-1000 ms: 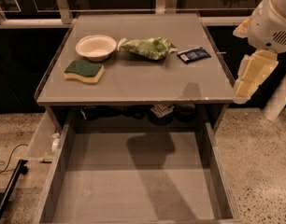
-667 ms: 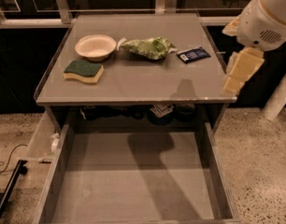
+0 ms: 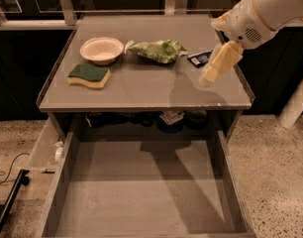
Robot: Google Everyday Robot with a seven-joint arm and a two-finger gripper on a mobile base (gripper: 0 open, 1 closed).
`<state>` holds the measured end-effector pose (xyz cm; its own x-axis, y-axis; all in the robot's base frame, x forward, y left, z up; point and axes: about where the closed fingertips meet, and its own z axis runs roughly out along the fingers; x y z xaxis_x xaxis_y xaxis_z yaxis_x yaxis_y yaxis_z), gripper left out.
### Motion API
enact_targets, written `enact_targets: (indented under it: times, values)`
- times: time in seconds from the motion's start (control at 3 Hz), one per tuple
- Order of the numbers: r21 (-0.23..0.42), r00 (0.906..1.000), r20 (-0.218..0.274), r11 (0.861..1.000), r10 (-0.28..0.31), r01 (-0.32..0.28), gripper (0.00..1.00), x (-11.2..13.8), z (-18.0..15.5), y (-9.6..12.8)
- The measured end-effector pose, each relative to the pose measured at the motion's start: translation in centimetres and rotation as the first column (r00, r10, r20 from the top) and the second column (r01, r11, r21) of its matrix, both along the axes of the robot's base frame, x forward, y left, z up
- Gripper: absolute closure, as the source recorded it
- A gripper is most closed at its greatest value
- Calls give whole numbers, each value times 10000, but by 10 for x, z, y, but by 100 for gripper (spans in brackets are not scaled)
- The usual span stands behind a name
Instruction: Place green jalapeno chip bag into top drawer
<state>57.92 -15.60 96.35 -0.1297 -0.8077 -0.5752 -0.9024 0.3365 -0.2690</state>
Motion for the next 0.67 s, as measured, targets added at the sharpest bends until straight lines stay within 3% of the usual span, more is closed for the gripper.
enact_targets:
  times: [0.33,0.67]
  values:
    - [809,9993,358,9967,-110,81,0,23,-2,16]
    - [807,9993,362,9967,-110,80,0,23,-2,16]
